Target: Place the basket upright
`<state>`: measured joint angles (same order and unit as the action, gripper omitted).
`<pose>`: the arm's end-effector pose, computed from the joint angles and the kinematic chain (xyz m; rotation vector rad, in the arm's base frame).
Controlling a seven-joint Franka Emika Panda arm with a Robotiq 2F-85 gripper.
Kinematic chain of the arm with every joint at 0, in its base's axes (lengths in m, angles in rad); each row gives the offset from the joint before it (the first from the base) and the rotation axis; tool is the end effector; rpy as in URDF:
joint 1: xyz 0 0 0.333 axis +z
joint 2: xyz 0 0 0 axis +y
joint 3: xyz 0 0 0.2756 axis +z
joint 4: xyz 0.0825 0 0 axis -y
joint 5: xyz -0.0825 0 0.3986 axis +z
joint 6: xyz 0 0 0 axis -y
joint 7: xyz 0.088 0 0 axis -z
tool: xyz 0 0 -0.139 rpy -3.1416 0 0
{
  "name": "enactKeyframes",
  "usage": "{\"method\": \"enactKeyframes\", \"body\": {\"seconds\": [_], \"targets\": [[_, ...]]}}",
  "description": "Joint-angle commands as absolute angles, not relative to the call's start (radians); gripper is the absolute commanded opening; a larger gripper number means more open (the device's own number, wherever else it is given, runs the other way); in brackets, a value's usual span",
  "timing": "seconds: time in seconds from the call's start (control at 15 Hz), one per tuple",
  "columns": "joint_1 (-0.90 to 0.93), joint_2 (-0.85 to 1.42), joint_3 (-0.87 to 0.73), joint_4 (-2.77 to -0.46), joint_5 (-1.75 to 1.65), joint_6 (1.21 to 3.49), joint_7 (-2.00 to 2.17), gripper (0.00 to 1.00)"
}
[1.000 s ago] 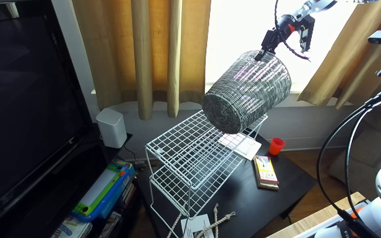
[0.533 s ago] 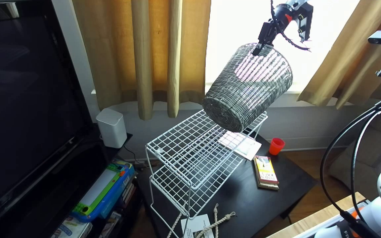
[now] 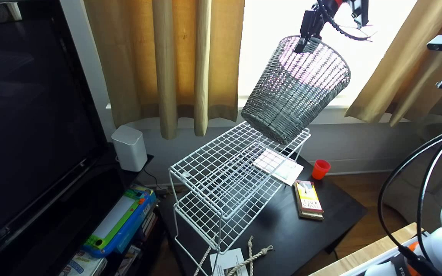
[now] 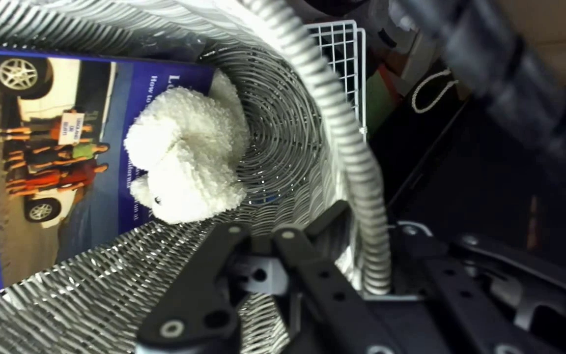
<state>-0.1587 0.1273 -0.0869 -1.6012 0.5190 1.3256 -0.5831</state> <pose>0.5557 -0.0574 0.4721 -2.4677 -0.4487 0.2007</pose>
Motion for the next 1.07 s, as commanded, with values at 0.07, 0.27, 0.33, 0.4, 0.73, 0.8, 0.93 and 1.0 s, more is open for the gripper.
{"method": "enactKeyframes", "body": {"seconds": [0.07, 0.27, 0.33, 0.4, 0.73, 0.8, 0.93, 1.0], "targets": [[-0.118, 0.036, -0.07, -1.652, 0.427, 1.359, -0.482, 0.03], [-0.092, 0.018, -0.058, -1.665, 0.345, 1.393, -0.44, 0.03], [-0.082, 0.012, -0.053, -1.674, 0.304, 1.417, -0.433, 0.03], [-0.073, 0.007, -0.047, -1.682, 0.264, 1.441, -0.42, 0.03], [-0.036, -0.02, -0.023, -1.728, 0.095, 1.572, -0.364, 0.03], [-0.031, -0.029, -0.018, -1.735, 0.07, 1.591, -0.353, 0.03], [-0.019, -0.043, -0.008, -1.746, 0.032, 1.611, -0.33, 0.03], [-0.012, -0.053, -0.002, -1.754, 0.016, 1.619, -0.319, 0.03]]}}
